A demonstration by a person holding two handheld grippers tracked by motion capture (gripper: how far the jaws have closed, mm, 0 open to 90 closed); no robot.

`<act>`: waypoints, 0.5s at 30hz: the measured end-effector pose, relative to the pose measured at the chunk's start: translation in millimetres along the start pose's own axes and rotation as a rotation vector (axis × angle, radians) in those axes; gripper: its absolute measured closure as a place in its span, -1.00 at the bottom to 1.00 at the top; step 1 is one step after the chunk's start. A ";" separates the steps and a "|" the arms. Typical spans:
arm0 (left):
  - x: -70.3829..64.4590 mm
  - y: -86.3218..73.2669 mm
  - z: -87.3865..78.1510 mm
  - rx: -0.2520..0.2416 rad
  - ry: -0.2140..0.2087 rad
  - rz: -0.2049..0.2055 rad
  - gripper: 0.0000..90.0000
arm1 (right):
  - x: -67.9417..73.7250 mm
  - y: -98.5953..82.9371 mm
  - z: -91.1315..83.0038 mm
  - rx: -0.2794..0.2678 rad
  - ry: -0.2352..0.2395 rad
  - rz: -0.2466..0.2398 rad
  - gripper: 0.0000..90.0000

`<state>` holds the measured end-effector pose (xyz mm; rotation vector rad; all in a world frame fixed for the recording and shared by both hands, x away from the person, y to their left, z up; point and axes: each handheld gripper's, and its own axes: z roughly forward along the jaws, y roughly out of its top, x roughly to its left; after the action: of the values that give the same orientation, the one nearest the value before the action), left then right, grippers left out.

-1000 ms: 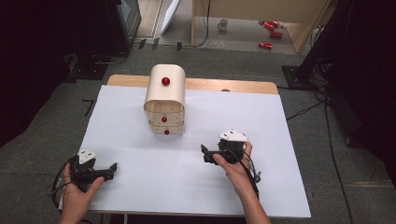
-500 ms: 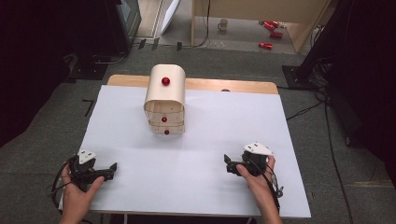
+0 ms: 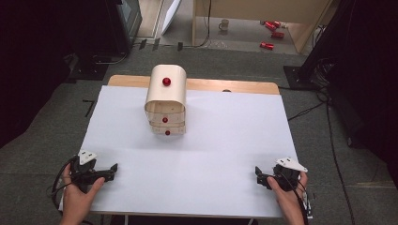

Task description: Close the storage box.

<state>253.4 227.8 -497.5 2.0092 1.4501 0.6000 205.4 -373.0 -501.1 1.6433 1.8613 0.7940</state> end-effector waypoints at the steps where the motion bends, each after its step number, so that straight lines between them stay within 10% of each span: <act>1: 0.0 0.0 0.0 0.000 0.000 0.000 -1.00 | -0.5 -1.7 1.8 0.010 -0.006 0.001 -0.96; 15: 0.1 0.2 0.1 0.002 0.000 0.000 -1.00 | -2.5 -1.9 3.1 0.013 0.008 0.018 -0.97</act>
<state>253.7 227.9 -497.5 2.0107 1.4506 0.5985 206.6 -375.5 -504.6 1.6699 1.8631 0.7988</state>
